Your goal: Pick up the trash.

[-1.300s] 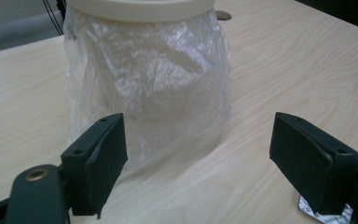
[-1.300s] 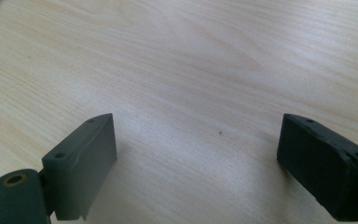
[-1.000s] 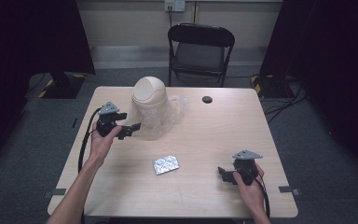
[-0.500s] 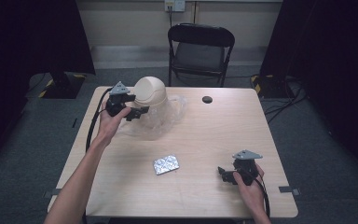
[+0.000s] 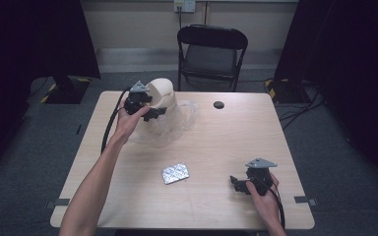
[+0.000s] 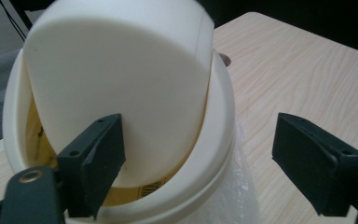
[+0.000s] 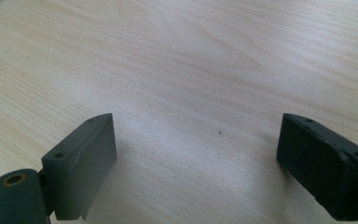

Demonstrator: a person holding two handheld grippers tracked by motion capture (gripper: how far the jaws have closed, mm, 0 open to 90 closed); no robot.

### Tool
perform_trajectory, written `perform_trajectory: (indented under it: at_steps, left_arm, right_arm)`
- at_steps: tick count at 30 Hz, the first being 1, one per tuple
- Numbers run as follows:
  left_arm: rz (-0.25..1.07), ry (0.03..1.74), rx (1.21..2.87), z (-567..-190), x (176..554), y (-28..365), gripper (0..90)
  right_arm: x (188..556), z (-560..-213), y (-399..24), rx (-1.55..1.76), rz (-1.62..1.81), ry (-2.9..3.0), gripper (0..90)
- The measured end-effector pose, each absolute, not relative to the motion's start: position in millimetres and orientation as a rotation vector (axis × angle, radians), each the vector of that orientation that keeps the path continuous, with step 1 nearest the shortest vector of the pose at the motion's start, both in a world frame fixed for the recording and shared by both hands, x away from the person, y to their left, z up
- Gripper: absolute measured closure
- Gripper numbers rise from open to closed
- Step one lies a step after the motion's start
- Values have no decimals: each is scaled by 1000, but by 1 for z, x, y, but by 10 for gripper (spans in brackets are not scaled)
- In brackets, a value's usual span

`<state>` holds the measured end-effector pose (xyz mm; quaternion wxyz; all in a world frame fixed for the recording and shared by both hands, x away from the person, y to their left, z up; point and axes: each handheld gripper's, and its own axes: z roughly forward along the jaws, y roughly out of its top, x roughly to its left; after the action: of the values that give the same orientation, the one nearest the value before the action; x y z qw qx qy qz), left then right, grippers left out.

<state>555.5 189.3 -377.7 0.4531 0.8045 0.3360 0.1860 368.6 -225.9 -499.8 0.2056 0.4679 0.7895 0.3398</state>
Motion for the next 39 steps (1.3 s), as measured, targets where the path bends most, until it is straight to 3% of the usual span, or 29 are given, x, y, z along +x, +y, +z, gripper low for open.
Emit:
perform_trajectory:
  at_steps: [17, 39]
  left_arm:
    - [418, 830, 2015, -391, 563, 184, 185]
    - [486, 816, 1917, -369, 516, 209, 190]
  right_arm:
    - [369, -500, -226, 1303, 947, 2200, 109]
    - [369, -500, -226, 1307, 947, 2200, 108]
